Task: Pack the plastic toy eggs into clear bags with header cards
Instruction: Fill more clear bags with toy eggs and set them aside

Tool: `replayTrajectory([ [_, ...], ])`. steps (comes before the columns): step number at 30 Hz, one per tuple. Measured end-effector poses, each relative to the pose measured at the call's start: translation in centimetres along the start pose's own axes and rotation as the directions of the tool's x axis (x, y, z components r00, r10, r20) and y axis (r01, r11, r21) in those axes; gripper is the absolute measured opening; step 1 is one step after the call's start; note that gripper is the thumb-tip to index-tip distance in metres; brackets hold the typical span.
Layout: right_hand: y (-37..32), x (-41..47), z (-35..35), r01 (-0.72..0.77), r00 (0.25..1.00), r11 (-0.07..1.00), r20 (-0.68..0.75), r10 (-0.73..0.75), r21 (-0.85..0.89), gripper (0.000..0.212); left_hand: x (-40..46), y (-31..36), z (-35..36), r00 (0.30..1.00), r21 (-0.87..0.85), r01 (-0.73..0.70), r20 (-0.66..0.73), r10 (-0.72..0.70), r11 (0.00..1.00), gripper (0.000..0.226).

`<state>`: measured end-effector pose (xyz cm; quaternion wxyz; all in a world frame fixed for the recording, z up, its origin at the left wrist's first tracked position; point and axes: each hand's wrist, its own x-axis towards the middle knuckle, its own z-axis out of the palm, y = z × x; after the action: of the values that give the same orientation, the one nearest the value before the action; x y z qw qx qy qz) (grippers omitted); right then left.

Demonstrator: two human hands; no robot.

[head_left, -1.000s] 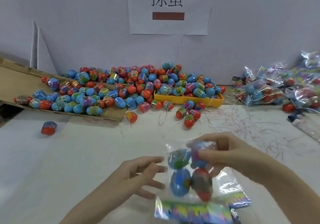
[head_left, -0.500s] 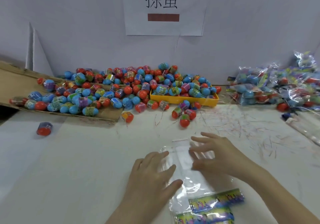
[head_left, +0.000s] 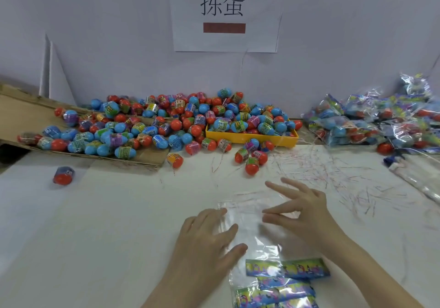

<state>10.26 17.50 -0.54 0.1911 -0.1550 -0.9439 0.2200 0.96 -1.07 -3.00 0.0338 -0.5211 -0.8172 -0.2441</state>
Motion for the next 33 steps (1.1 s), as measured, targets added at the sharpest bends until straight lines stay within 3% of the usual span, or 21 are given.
replayTrajectory([
  [3, -1.8, -0.3, -1.8, 0.061, 0.977, 0.993, -0.209, -0.039, 0.100, 0.028, 0.0, 0.3, -0.7, 0.999, 0.030, 0.034, -0.006, -0.034, 0.999, 0.058],
  [6, -3.8, -0.7, -3.1, 0.174, 0.944, 0.981, -0.299, -0.142, 0.084, 0.028, -0.1, 0.9, -1.8, 0.977, -0.287, 0.127, -0.128, -0.170, 0.949, 0.068],
  [9, -5.7, -0.6, -3.5, 0.240, 0.901, 0.971, -0.373, -0.221, 0.006, 0.024, 0.8, 2.5, -3.1, 0.944, -0.711, 0.194, -0.051, -0.325, 0.676, 0.060],
  [12, -6.8, -0.7, -3.4, 0.307, 0.867, 0.950, -0.397, -0.300, -0.048, 0.028, 2.0, 4.2, -4.5, 0.937, -0.858, 0.145, -0.042, -0.347, 0.494, 0.027],
  [14, -7.0, -0.8, -3.5, 0.296, 0.890, 0.953, -0.382, -0.249, 0.069, 0.038, 2.3, 4.3, -5.1, 0.913, -0.904, 0.111, -0.071, -0.401, 0.413, 0.015],
  [16, -7.0, -0.8, -3.9, 0.183, 0.926, 0.924, -0.374, -0.048, 0.335, 0.052, 2.2, 3.9, -5.5, 0.907, -0.934, 0.098, -0.059, -0.416, 0.345, 0.015],
  [17, -7.0, -0.7, -4.2, 0.104, 0.935, 0.876, -0.346, 0.075, 0.471, 0.064, 2.0, 3.8, -5.7, 0.910, -0.939, 0.098, -0.049, -0.411, 0.330, 0.015],
  [19, -6.7, -0.4, -4.3, -0.050, 0.962, 0.703, -0.155, 0.225, 0.709, 0.074, 1.7, 3.6, -5.8, 0.915, -0.945, 0.093, -0.043, -0.401, 0.314, 0.018],
  [21, -6.6, -0.2, -4.3, -0.152, 0.977, 0.512, 0.050, 0.207, 0.846, 0.061, 1.5, 3.5, -6.0, 0.920, -0.943, 0.094, -0.040, -0.389, 0.319, 0.020],
  [22, -6.7, -0.1, -4.3, -0.166, 0.978, 0.473, 0.084, 0.189, 0.865, 0.050, 1.4, 3.4, -6.1, 0.924, -0.939, 0.101, -0.033, -0.381, 0.328, 0.021],
  [26, -6.7, 0.4, -4.5, -0.101, 0.974, 0.424, 0.004, 0.225, 0.900, 0.019, 1.2, 3.0, -6.3, 0.931, -0.915, 0.142, -0.006, -0.365, 0.378, 0.014],
  [31, -6.3, 1.5, -5.1, -0.018, 0.926, 0.367, -0.123, 0.358, 0.930, 0.017, 1.0, 2.7, -6.4, 0.927, -0.903, 0.168, 0.009, -0.374, 0.395, 0.007],
  [32, -6.2, 1.5, -5.2, 0.036, 0.891, 0.397, -0.210, 0.404, 0.917, 0.019, 1.0, 2.6, -6.3, 0.922, -0.899, 0.170, 0.000, -0.387, 0.404, 0.010],
  [33, -6.2, 1.4, -5.2, 0.096, 0.848, 0.529, -0.347, 0.401, 0.843, 0.022, 1.1, 2.6, -6.3, 0.915, -0.889, 0.171, -0.017, -0.404, 0.426, 0.014],
])
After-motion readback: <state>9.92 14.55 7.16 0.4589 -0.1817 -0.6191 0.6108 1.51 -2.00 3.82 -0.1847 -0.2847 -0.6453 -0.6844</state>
